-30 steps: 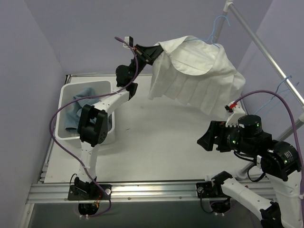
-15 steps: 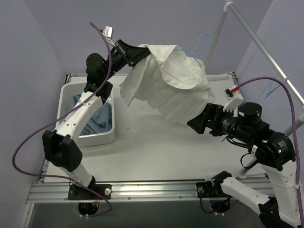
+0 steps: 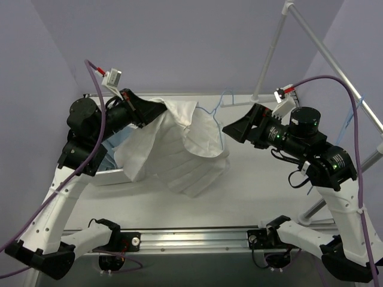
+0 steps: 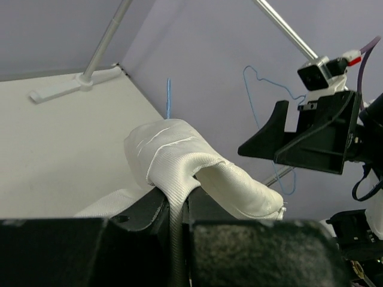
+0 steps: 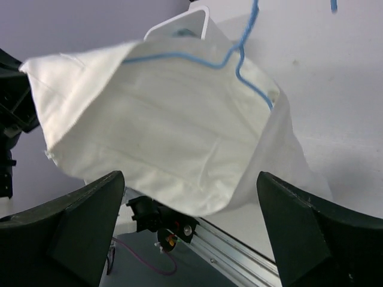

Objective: Remove the skirt from the hanger

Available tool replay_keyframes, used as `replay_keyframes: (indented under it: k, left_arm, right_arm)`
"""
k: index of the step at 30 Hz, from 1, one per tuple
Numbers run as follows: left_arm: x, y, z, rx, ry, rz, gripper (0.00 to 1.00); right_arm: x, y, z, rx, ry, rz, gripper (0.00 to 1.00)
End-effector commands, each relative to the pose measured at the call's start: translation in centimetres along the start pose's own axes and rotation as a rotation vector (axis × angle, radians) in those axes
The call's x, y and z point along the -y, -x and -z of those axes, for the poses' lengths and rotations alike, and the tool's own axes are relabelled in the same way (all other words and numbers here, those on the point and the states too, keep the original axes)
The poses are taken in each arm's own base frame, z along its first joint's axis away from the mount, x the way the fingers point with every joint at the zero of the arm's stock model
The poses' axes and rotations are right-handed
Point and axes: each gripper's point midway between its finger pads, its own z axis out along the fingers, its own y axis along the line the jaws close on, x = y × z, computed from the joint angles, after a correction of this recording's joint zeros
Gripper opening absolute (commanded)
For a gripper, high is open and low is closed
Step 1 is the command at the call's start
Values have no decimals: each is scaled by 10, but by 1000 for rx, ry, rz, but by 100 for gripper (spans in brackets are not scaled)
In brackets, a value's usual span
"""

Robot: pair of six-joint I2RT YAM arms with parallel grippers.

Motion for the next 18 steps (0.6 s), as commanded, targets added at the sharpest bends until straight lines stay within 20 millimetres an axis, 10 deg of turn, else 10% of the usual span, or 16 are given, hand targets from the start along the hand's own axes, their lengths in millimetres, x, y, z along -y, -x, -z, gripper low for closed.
replay_keyframes:
  k: [1, 18]
  left_arm:
    - [7, -1, 24, 25, 41, -22, 2]
    - [45, 10, 58, 59, 4, -27, 2]
  right_arm:
    - [-34, 27, -3, 65, 126, 16, 86]
    - [-22, 18, -51, 19, 123, -98, 66]
